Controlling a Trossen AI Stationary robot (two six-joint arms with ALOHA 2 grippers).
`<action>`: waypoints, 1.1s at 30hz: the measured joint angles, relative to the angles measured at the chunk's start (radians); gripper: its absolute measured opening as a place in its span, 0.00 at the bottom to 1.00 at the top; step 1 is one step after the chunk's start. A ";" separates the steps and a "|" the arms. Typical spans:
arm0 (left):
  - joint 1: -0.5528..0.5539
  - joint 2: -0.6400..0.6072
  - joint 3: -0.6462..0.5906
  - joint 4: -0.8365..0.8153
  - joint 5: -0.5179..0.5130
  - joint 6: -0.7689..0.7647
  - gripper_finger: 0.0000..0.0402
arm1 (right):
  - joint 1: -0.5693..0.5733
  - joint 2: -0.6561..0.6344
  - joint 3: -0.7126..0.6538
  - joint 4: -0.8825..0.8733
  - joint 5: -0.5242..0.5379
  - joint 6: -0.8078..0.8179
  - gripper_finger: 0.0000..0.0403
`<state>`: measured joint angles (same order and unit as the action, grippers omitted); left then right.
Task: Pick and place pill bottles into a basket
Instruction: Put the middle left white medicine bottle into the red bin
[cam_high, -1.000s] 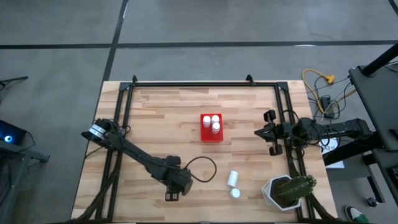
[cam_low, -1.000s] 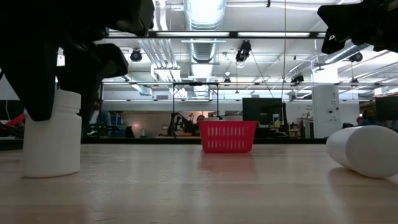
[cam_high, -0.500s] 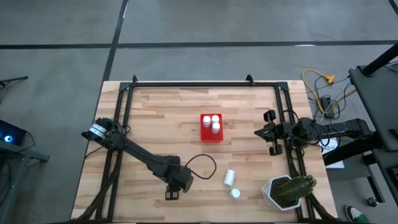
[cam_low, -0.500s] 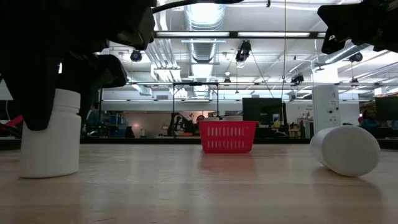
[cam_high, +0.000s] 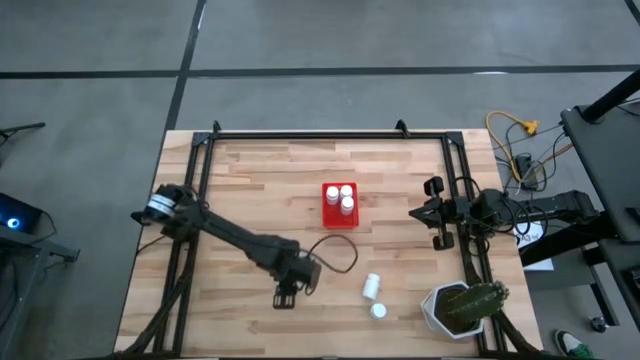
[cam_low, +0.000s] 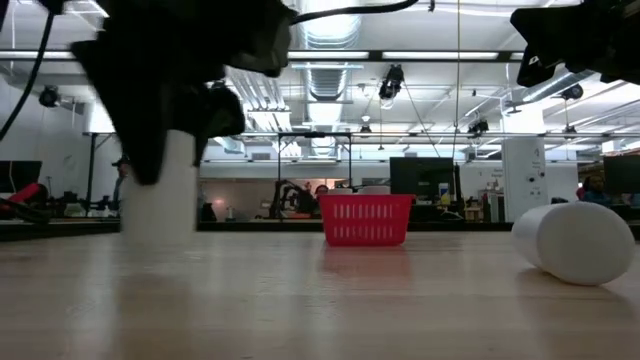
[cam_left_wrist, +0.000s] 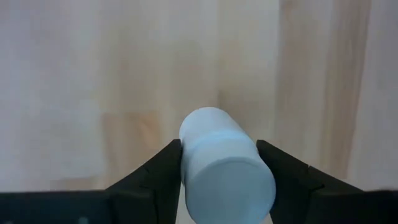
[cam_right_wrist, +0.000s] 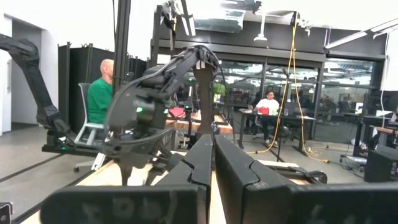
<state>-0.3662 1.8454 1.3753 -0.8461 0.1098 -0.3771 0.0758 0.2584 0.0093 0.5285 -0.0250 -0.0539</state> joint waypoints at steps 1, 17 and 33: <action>0.014 0.000 0.014 -0.017 -0.004 0.020 0.40 | 0.000 0.000 0.000 0.000 0.000 0.000 0.02; 0.239 0.110 0.290 -0.311 -0.110 0.383 0.40 | 0.000 0.000 0.000 0.000 0.000 -0.001 0.02; 0.321 0.301 0.733 -0.439 -0.216 0.627 0.40 | 0.000 0.000 0.000 0.000 0.000 0.000 0.02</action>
<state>-0.0449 2.1461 2.1084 -1.2851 -0.1061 0.2500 0.0761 0.2588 0.0093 0.5282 -0.0254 -0.0536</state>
